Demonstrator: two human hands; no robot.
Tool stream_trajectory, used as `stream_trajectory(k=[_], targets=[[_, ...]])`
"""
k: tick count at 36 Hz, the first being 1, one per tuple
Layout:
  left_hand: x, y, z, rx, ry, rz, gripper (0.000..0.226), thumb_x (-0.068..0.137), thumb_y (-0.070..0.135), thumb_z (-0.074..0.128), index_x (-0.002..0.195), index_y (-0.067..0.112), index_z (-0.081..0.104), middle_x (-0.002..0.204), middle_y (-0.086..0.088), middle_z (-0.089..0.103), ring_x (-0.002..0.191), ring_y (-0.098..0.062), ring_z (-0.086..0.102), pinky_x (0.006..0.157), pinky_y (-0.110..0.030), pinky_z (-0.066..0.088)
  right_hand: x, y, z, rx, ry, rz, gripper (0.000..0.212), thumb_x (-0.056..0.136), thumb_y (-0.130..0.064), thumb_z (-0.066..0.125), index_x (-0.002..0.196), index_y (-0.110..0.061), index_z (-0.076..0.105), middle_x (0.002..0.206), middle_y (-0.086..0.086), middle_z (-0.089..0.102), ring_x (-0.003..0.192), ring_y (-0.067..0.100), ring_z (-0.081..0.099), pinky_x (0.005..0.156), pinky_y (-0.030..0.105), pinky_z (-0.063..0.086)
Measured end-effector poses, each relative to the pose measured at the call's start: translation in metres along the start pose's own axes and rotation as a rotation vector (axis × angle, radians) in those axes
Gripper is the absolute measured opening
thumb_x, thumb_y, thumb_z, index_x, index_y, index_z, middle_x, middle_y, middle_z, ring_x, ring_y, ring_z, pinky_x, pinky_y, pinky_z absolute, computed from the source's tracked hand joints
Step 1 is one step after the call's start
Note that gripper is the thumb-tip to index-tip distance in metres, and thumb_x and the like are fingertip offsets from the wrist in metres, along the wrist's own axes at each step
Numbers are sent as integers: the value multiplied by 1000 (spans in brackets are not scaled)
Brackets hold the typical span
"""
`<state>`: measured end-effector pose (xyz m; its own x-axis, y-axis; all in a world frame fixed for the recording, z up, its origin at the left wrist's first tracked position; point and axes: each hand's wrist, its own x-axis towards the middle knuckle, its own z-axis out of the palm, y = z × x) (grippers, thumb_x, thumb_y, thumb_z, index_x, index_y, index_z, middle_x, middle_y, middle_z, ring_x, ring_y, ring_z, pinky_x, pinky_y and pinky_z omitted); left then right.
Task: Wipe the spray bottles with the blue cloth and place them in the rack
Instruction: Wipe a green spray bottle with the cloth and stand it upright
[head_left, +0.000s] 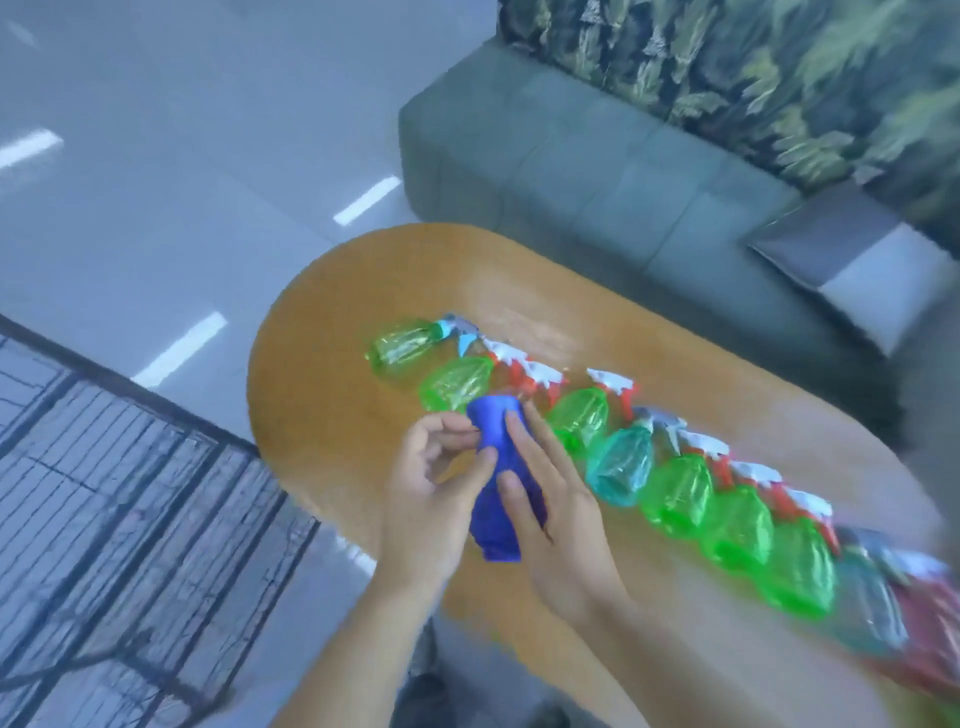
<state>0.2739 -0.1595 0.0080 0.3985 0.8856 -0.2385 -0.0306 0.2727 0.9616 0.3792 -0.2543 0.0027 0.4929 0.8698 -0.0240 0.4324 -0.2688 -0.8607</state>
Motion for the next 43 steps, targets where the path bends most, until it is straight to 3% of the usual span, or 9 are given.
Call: stream_trajectory(k=[11,18,21,27,31,33,37,40,43], targets=[[-22,-80,130,-19,-414,-23,37,102,-16,53,120,14,65,114,4,78,108,-9,71,91,-29,58,-47,113,-89,126,285,75,51,104,-35,53,152,-44,39,163,-21,38,152,-5,27,118,11,24],[-20,-118,176,-100,-569,30,15,98,20,59,108,23,70,119,-2,75,110,-24,73,89,-37,62,-72,176,-120,57,424,-64,50,107,-5,53,151,-27,52,161,-12,44,152,0,31,119,24,35],[-31,-128,190,-119,-645,48,14,98,25,62,109,24,70,125,-11,72,114,-27,72,88,-35,62,-91,192,-131,9,459,-121,51,105,2,52,147,-27,56,160,-11,45,150,-1,33,116,13,28],[-74,-134,195,-66,-671,134,15,107,0,60,116,12,63,108,1,72,98,-6,73,78,-26,61,-142,196,-135,-119,595,-184,44,98,-8,56,137,-27,66,155,-18,50,144,8,45,118,26,34],[-119,-125,184,-74,-713,197,19,106,-4,58,113,13,63,100,10,74,93,-6,72,74,-25,60,-181,180,-131,-393,734,-232,47,102,-47,60,147,-33,57,167,-5,35,148,18,39,123,27,24],[-143,-120,177,-72,-731,224,21,106,-6,58,111,14,64,98,11,74,93,-7,71,75,-26,60,-200,170,-127,-442,733,-256,50,103,-54,54,152,-43,48,170,-3,29,153,14,33,123,28,25],[-181,-104,163,-108,-756,273,20,106,-8,56,111,9,63,108,-6,65,97,-12,69,79,-29,63,-239,146,-124,-403,770,-322,45,108,-50,46,151,-41,48,165,-6,38,143,-10,35,113,9,29],[-201,-87,151,-123,-769,345,17,105,-10,56,111,4,61,106,-10,62,94,-12,69,80,-29,63,-262,127,-126,-386,812,-413,40,109,-38,51,146,-28,58,151,-14,52,132,-1,54,105,18,46],[-211,-76,136,-130,-784,403,16,105,-11,56,110,4,59,101,-4,64,88,-10,71,80,-30,63,-276,107,-124,-386,816,-470,37,108,-41,51,141,-27,62,145,-29,51,125,1,59,100,20,49]])
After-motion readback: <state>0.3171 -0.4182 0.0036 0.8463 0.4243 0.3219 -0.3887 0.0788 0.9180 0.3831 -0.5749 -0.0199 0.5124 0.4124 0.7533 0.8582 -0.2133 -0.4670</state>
